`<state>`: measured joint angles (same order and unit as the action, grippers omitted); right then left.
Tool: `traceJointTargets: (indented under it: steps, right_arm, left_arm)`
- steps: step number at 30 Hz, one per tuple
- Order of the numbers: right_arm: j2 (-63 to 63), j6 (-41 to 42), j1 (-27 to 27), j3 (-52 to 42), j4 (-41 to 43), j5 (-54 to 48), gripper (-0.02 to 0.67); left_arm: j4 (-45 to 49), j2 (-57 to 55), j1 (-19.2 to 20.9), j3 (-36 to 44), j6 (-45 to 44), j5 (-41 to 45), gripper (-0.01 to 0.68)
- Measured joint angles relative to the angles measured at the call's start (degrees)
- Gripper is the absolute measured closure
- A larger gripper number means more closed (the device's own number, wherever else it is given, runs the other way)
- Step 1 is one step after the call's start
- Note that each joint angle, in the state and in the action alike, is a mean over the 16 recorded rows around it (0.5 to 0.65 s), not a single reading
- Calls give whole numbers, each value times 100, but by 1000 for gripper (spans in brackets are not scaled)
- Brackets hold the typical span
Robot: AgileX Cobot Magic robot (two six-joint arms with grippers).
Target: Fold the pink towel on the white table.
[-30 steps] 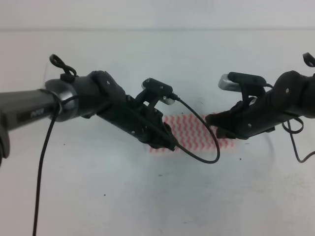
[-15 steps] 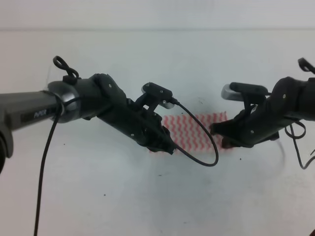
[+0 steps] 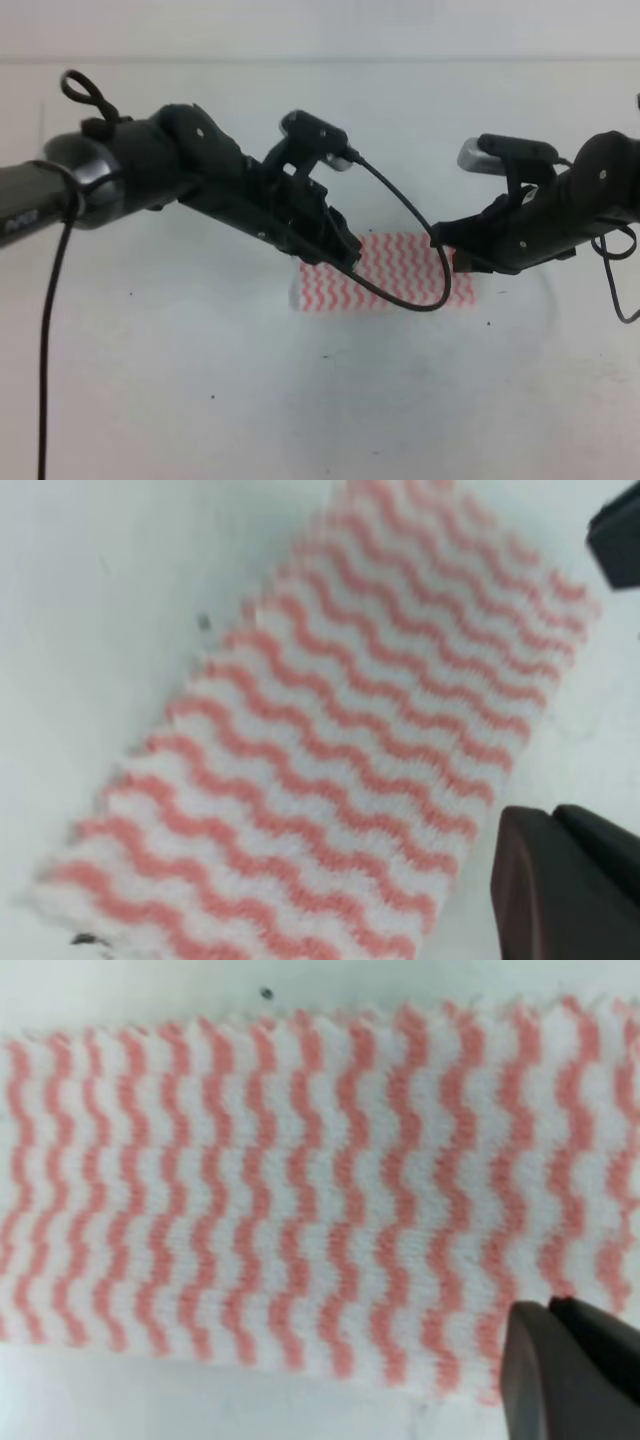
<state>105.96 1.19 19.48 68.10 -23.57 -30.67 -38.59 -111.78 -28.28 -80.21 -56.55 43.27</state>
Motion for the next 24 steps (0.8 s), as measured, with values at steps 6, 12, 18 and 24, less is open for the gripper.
traceJointTargets:
  steps: [6, 12, 18, 24]
  right_arm:
    - [-177, 5, 0, 0, -26, 1, 667]
    - [-202, 9, 0, 0, -38, 0, 667]
    - [-199, 11, 0, 0, -34, -2, 667]
    - [-209, 11, -1, 0, -42, -13, 667]
  left_arm:
    - [174, 18, 21, -1, 80, 15, 678]
    - [311, -255, 44, 3, 177, 22, 678]
    - [383, -413, 53, -32, 253, 24, 678]
    - [630, -338, 54, -76, 501, 104, 678]
